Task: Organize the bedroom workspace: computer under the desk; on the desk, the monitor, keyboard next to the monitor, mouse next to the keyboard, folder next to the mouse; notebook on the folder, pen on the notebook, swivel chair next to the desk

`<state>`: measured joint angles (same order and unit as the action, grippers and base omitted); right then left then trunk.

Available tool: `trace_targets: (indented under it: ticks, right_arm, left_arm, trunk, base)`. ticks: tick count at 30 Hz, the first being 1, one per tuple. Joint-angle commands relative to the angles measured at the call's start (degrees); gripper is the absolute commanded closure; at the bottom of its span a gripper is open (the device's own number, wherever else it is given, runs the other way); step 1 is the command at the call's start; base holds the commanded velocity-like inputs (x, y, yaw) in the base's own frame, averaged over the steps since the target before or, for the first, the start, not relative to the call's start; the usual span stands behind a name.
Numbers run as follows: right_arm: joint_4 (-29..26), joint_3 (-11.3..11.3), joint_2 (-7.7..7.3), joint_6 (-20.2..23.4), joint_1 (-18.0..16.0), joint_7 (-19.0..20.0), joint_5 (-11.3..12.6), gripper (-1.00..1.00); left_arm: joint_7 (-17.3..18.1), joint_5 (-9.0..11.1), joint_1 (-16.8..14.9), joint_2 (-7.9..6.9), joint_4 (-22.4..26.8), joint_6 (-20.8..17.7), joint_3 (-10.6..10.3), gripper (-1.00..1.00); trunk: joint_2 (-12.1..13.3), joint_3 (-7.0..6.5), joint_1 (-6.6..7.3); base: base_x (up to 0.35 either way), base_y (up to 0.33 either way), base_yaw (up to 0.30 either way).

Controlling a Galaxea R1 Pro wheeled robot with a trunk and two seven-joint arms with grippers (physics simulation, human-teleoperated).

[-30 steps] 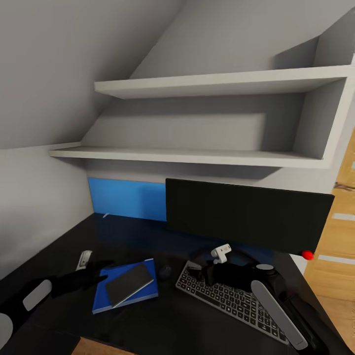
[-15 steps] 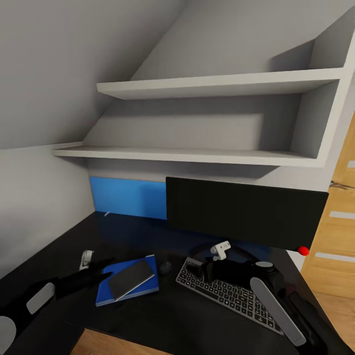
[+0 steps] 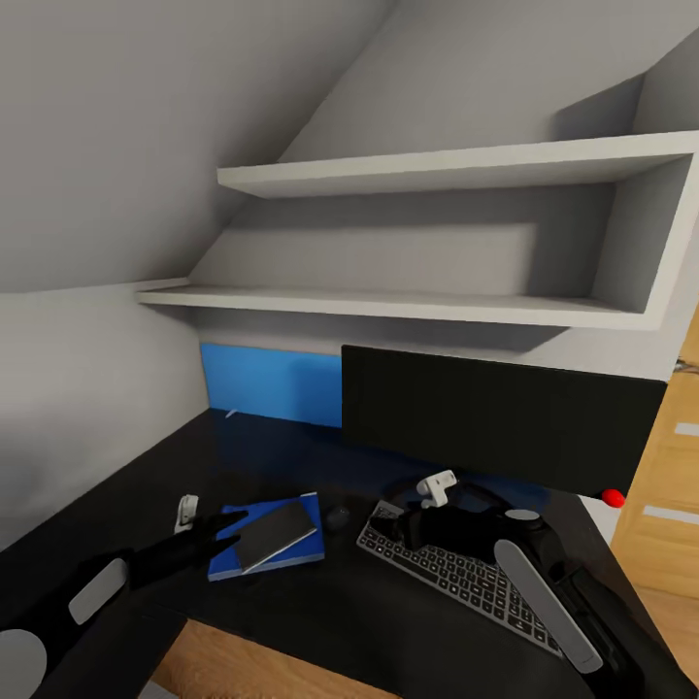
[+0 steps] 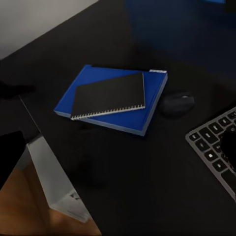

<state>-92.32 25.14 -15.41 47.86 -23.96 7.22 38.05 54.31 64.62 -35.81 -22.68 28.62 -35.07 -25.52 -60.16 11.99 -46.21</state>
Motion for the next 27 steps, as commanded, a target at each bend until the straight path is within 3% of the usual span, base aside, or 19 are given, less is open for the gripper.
trace_targets:
  ticks: [1, 5, 15, 16, 18, 27]
  right_arm:
    - [0.0, 0.0, 0.02, 0.2, 0.0, 0.3, -0.3, -1.0]
    - [0.0, 0.0, -0.01, 0.3, 0.0, 0.3, -0.3, -1.0]
    - [0.0, 0.0, -0.09, 0.3, 0.0, 0.2, -0.3, -1.0]
    - [0.0, 0.0, -0.02, 0.3, 0.1, 0.2, -0.3, -1.0]
    - [0.0, 0.0, 0.02, 0.3, 0.1, 0.2, -0.3, -1.0]
    - [0.0, 0.1, 0.1, 0.3, 0.1, 0.2, -0.3, -1.0]
  left_arm:
    - [-0.5, 0.5, -0.1, 0.91, 0.0, -0.4, -0.3, -1.0]
    - [-2.4, 0.6, -0.1, 1.93, 0.2, -0.4, -0.2, -1.0]
    - [-3.5, 0.5, -0.1, 2.22, 0.4, -0.4, -0.1, -1.0]
    - [-6.5, 0.7, -0.1, 2.28, 0.4, -0.4, 0.9, -1.0]
    - [-7.1, 0.7, -0.1, 2.58, 0.4, -0.4, 3.1, -1.0]
    - [-7.4, 0.5, 0.0, 3.06, 0.5, -0.4, 3.6, -1.0]
  trunk:
    - [-0.1, 0.09, 0.0]
    - [-0.1, 0.11, 0.0]
    - [-0.1, 0.12, 0.0]
    - [-0.1, 0.12, 0.0]
    - [-0.1, 0.12, 0.0]
    - [-0.1, 0.18, 0.0]
  base:
    - [-0.037, -0.027, 0.267]
    - [-0.022, -0.016, 0.271]
    - [-0.003, -0.002, 0.275]
    - [0.0, 0.0, 0.276]
    - [-0.063, -0.065, 0.276]
    - [-0.193, -0.219, 0.276]
